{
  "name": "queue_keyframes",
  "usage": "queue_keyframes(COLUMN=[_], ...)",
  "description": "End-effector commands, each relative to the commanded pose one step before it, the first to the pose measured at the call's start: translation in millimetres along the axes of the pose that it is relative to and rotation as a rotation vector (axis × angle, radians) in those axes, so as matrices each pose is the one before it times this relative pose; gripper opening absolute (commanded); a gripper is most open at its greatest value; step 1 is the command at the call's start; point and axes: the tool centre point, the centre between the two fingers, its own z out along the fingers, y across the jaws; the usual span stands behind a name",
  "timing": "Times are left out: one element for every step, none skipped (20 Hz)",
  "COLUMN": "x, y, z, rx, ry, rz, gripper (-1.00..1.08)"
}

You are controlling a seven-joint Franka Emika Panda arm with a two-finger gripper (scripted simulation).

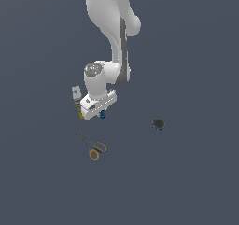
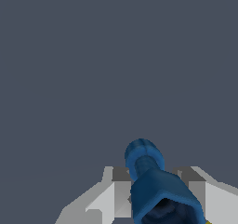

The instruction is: Pick up a designated object from a clutter of objects.

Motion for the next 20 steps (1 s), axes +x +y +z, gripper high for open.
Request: queue_keyframes(x=[2.79,1.40,1.57,1.74,1.90,2.07,2.24,2.41,2.58,2.76,2.93,3.12,3.28,3.37,3.39,3.42,3.45,3.47,3.50,3.53], y=[2.06,1.01,1.13,1.26,1.38,1.50,1.63,1.76,1.89,2.02,2.17,2.30,2.42,2.48,2.51,2.53,2.55,2.58,2.60,2.63], z=[-6.84,-3.57,-3.99,-4.41,-4.84,-5.27,-5.70,-6.13,-6.57,-7.01,-7.46,-7.91,-8.30,-8.49,-8.53,-8.57,-8.61,-8.65,-8.69,-8.73], rx=[-0.00072,0.00000,0.00000,0.00000,0.00000,0.00000,0.00000,0.00000,0.00000,0.00000,-0.00039,0.00000,0.00000,0.00000,0.00000,0.00000,0.00000,0.00000,0.00000,0.00000], ry=[0.00053,0.00000,0.00000,0.00000,0.00000,0.00000,0.00000,0.00000,0.00000,0.00000,-0.00054,0.00000,0.00000,0.00000,0.00000,0.00000,0.00000,0.00000,0.00000,0.00000], rz=[-0.00012,0.00000,0.00000,0.00000,0.00000,0.00000,0.00000,0.00000,0.00000,0.00000,0.00017,0.00000,0.00000,0.00000,0.00000,0.00000,0.00000,0.00000,0.00000,0.00000], gripper=[-1.00,-1.00,-1.00,-1.00,-1.00,-1.00,-1.00,-1.00,-1.00,-1.00,-1.00,-1.00,-1.00,-1.00,-1.00,-1.00,-1.00,-1.00,-1.00,-1.00])
